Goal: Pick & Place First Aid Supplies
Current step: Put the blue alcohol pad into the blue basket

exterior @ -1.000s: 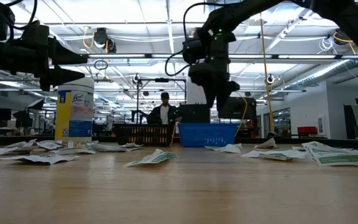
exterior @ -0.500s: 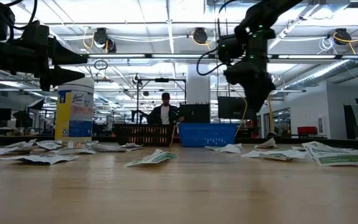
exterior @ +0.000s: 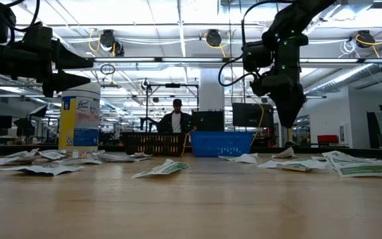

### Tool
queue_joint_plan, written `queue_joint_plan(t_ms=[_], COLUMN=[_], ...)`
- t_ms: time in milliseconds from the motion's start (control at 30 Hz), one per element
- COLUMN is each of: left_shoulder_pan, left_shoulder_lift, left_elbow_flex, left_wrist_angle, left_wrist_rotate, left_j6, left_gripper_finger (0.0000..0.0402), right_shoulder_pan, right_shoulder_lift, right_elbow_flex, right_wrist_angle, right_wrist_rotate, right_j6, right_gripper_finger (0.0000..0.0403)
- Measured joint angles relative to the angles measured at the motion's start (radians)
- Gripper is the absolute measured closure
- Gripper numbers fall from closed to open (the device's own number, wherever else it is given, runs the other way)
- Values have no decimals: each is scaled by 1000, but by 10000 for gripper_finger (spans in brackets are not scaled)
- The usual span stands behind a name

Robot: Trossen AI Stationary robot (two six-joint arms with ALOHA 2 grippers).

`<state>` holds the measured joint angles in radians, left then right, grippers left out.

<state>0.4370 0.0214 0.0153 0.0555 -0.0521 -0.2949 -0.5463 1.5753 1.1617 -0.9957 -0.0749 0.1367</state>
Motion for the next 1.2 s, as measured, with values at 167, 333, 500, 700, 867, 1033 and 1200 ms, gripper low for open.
queue_joint_plan(t_ms=[167, 333, 500, 700, 867, 1033, 1200], left_shoulder_pan=[0, 0, 0, 0, 0, 0, 0], left_shoulder_lift=[0, 0, 0, 0, 0, 0, 0], left_elbow_flex=[0, 0, 0, 0, 0, 0, 0], left_wrist_angle=[0, 0, 0, 0, 0, 0, 0], left_wrist_rotate=[0, 0, 0, 0, 0, 0, 0], left_j6=[0, 0, 0, 0, 0, 0, 0], left_gripper_finger=[96, 96, 96, 96, 96, 96, 96], right_shoulder_pan=[43, 79, 91, 91, 90, 92, 92], right_shoulder_lift=[1, 1, 2, 48, 79, 79, 79], right_elbow_flex=[-76, -138, -195, -216, -215, -215, -215], right_wrist_angle=[81, 158, 255, 313, 329, 329, 327], right_wrist_rotate=[-3, -4, 1, 30, 57, 56, 56], right_j6=[-17, -49, -66, -75, -104, -105, -100], right_gripper_finger=[230, 234, 234, 234, 250, 336, 391])
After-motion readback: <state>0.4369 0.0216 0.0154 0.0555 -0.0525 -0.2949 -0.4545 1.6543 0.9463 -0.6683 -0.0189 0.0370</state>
